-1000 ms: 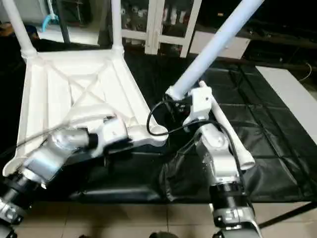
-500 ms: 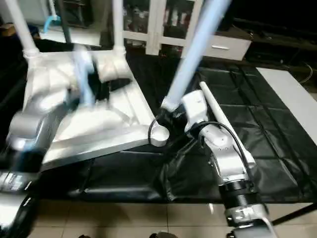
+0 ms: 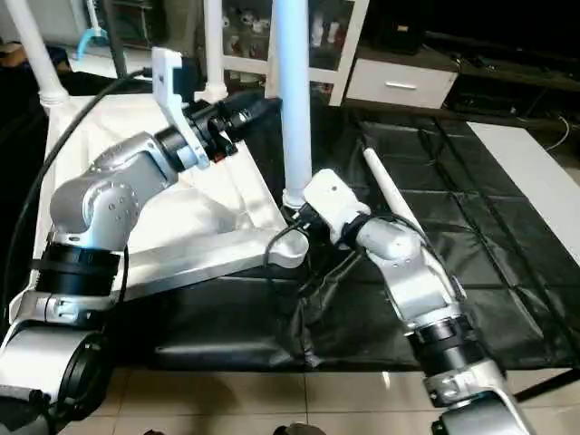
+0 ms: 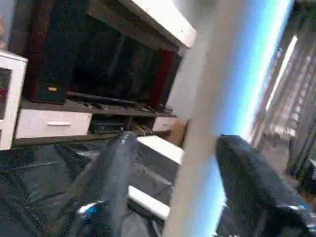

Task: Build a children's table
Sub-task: Insert table leg to table base

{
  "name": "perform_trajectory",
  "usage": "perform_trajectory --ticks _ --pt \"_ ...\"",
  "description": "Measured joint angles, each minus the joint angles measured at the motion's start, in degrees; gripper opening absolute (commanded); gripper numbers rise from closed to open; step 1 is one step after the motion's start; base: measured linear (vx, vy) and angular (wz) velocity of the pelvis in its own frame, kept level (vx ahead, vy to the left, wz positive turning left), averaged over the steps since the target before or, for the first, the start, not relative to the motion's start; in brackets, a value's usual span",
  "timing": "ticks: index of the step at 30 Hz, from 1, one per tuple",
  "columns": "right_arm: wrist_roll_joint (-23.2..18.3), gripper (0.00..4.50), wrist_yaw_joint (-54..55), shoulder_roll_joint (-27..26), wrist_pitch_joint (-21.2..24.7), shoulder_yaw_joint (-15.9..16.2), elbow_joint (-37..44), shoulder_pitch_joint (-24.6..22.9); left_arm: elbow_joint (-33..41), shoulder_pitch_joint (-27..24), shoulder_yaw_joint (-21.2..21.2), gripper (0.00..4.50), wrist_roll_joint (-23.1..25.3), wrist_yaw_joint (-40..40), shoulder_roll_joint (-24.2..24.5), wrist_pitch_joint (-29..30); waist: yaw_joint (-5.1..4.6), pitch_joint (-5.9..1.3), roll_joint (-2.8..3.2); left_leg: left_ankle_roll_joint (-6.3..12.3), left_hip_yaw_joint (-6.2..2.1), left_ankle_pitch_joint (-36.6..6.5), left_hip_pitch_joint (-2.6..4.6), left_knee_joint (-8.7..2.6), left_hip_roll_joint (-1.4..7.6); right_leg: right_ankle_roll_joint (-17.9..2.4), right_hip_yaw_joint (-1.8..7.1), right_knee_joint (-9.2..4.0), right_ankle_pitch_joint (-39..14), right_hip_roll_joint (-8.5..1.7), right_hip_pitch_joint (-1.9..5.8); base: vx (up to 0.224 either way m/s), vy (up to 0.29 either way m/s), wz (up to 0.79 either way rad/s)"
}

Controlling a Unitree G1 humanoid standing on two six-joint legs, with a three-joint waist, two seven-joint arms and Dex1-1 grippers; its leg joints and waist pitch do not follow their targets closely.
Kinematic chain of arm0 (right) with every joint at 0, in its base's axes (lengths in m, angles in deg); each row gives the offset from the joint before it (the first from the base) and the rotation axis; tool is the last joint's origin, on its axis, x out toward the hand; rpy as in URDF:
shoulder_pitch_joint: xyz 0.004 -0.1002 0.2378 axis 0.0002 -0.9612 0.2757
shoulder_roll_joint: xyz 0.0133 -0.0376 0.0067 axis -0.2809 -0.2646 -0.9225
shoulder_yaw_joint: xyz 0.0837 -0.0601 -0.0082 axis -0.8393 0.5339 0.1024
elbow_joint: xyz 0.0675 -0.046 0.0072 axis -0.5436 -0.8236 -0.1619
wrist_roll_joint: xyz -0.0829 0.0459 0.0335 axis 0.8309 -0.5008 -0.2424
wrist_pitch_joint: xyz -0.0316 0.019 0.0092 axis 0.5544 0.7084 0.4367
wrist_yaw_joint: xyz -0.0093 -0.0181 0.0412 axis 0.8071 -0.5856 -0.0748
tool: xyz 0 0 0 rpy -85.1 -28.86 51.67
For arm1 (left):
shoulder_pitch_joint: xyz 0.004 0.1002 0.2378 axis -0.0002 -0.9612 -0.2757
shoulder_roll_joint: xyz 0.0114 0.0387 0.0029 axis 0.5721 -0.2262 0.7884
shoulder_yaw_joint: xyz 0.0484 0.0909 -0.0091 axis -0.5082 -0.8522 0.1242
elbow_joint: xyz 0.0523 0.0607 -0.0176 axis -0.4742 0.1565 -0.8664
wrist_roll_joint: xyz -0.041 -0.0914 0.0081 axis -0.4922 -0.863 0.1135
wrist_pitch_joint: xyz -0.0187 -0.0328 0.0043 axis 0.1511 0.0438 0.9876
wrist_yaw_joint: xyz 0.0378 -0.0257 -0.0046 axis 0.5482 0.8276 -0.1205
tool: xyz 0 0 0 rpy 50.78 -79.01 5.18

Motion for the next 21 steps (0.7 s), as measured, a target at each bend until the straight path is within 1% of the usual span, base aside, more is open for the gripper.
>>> perform_trajectory --ticks 1,3,5,9,14,17,18,21 --pt "0.6 2.66 -0.9 0.5 0.0 0.4 0.0 -0.3 0.5 0.0 1.1 3.25 -1.9 0.2 -0.5 0.8 0.04 0.00 0.00 0.00 0.00 0.0 0.00 0.00 0.00 0.0 -0.01 0.00 0.0 0.00 0.00 0.000 0.000 0.00" --pt "1.4 2.66 -2.2 0.7 -0.1 1.9 0.0 -1.2 2.1 0.0 2.0 3.51 -5.0 0.9 -0.5 2.4 0.02 0.01 0.02 0.00 -0.01 0.0 -0.01 0.00 0.01 0.0 -0.02 0.00 0.0 0.00 -0.01 0.000 0.000 0.00" --pt "1.5 2.66 -2.6 0.6 -0.1 2.5 0.1 -2.0 4.4 -0.1 1.8 3.51 -6.3 2.5 -0.6 3.5 0.01 0.04 0.06 0.00 -0.01 0.0 -0.03 0.00 0.01 0.0 -0.01 -0.01 0.0 0.00 -0.03 0.000 0.000 0.00" --pt "1.6 2.66 -3.2 0.5 0.2 3.0 0.8 -2.1 8.2 -1.1 0.7 3.55 -8.0 5.4 -0.6 5.4 -0.11 0.02 0.14 0.01 0.00 0.0 0.02 0.00 0.01 0.0 0.00 0.00 0.0 0.00 0.01 0.000 0.000 0.00" --pt "0.6 2.66 -3.3 -0.4 1.5 3.0 1.0 -2.1 8.5 -1.3 0.1 3.55 -8.1 6.8 0.0 5.9 -0.13 0.03 0.18 0.00 -0.01 0.0 0.04 0.00 0.01 0.0 -0.02 0.02 0.0 0.00 0.01 0.000 0.000 0.00" --pt "0.9 2.66 -1.4 -1.1 1.6 1.7 1.0 -1.8 9.7 -2.4 -4.0 3.55 -6.1 9.4 3.0 5.7 -0.16 -0.03 0.35 0.00 -0.02 0.0 0.05 0.00 0.01 0.0 0.00 0.02 0.0 0.00 0.02 0.000 0.000 0.00" --pt "1.1 2.66 -1.0 -1.1 1.8 1.6 1.0 -1.2 9.8 -3.3 -6.0 3.55 -4.5 9.9 4.1 4.9 -0.17 -0.05 0.41 0.00 -0.02 0.0 0.06 0.00 0.01 0.0 0.00 0.02 0.0 0.00 0.03 0.000 0.000 0.00" --pt "1.1 2.66 -1.0 -1.1 2.7 1.2 1.1 -0.6 9.8 -4.9 -8.2 3.55 -2.5 10.7 4.6 4.3 -0.13 -0.04 0.43 0.00 -0.04 0.0 0.04 0.00 0.01 0.0 -0.03 0.03 0.0 0.00 0.02 0.000 0.000 0.00"
